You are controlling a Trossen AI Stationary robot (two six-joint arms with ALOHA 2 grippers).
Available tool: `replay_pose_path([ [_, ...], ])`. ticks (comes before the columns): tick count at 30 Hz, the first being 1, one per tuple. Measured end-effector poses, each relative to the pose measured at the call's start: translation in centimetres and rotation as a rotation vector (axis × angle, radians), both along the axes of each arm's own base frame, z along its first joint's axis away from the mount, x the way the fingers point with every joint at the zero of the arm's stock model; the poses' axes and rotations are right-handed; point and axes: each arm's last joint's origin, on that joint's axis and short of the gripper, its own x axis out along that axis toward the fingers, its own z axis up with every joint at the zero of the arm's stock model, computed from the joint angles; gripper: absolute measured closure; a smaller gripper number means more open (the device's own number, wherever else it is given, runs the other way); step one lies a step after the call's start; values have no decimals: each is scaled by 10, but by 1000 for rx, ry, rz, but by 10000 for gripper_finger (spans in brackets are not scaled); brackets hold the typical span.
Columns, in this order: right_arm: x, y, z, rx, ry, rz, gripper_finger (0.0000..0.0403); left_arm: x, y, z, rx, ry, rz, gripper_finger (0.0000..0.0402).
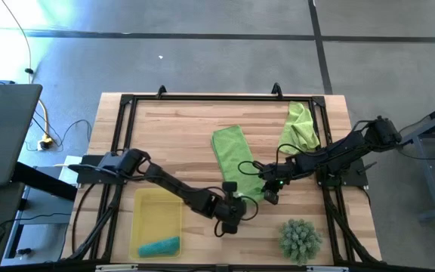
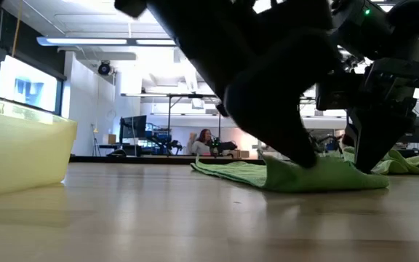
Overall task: Roll microfiber towels into tight, uniform cylinder then place into a basket
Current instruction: Roll the green microfiber towel
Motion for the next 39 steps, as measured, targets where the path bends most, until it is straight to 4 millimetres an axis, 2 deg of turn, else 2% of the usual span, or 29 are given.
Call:
replay_pose_path([
  [6, 0, 0, 0, -9, -5, 16, 403, -11, 8, 12, 77, 28, 146, 398],
  [13, 0, 0, 0, -20, -14, 25, 403, -12, 19, 0, 3, 98, 195, 399],
  [19, 1, 0, 1, -45, -31, 66, 403, -11, 20, -5, -31, 123, 180, 398],
  [22, -1, -1, 8, -61, -69, 89, 400, -12, 21, -6, -33, 133, 180, 398],
  [25, -4, -2, 23, -67, -139, 98, 383, -12, 22, -6, -32, 134, 182, 398],
  [31, -13, -1, 50, -56, -274, 116, 323, -12, 25, -6, -54, 143, 194, 398],
  [35, -15, 8, 52, -52, -288, 161, 299, -12, 26, -6, -57, 144, 194, 398],
  [39, -13, 15, 40, -130, -262, 217, 296, -12, 26, -6, -58, 145, 194, 398],
])
